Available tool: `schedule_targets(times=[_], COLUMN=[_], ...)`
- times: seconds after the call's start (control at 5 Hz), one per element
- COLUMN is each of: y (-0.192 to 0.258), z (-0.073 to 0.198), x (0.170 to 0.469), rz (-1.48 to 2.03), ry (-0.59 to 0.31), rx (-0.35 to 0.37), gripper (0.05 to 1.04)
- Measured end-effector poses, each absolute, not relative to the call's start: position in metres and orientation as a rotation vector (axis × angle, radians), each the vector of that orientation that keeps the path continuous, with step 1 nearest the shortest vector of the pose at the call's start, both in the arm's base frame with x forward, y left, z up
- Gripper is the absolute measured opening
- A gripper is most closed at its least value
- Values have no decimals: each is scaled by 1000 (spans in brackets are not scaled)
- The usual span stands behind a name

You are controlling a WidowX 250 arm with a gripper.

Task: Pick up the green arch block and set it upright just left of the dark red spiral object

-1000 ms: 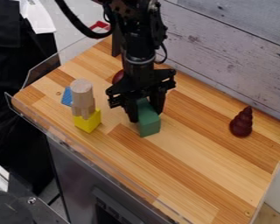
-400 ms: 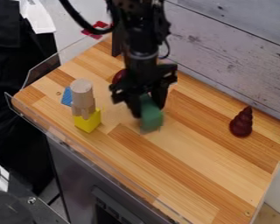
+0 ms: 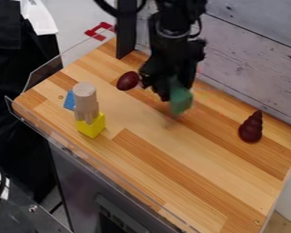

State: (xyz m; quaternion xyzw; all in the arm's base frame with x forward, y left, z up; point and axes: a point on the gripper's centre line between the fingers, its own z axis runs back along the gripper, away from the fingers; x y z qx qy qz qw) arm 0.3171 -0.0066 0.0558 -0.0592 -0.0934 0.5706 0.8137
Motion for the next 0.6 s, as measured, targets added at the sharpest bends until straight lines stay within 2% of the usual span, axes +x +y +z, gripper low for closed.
schedule_targets(times=[0.6], y=[-39], z=[42], x=[322], rz=[1321], ry=[-184], rx=[-197], gripper=[560])
